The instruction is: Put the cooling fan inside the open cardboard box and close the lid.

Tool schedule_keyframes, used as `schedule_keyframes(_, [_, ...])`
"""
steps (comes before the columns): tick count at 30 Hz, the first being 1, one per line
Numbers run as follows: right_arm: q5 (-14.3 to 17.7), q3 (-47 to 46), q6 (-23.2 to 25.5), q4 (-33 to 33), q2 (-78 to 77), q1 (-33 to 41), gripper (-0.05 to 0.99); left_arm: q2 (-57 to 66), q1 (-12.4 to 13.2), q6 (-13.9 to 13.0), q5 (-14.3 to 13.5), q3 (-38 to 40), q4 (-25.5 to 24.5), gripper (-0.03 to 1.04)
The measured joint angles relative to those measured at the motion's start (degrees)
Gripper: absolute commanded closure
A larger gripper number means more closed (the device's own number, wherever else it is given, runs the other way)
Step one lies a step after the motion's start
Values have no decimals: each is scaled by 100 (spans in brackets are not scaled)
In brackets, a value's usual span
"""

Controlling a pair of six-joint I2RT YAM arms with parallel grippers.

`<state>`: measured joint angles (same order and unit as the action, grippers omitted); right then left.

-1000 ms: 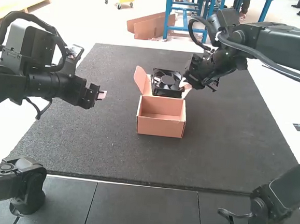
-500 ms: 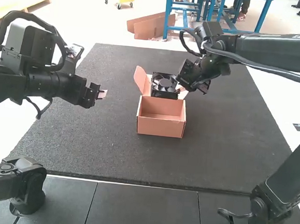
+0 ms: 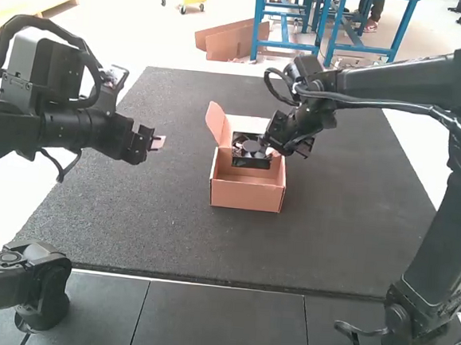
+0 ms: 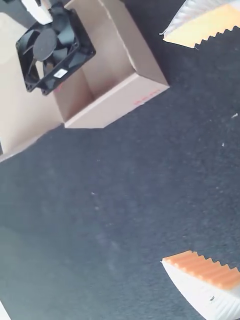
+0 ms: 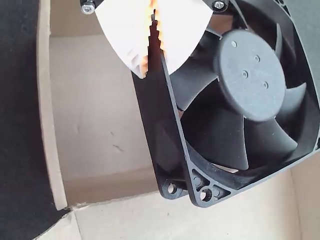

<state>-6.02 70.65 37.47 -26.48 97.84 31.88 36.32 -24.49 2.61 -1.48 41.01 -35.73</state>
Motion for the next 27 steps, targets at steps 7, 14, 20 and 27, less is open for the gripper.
schedule_keyframes(7, [9,-131,-72,101,7,-2,95,0,0,0,0,0,79,4])
schedule_keyframes(14, [24,-435,-129,214,127,-2,95,0,0,0,0,0,83,4])
schedule_keyframes(20, [39,-560,-131,400,195,11,95,0,0,2,0,-2,79,4])
schedule_keyframes(27, [50,-560,-133,588,367,212,95,0,0,4,0,-2,79,4])
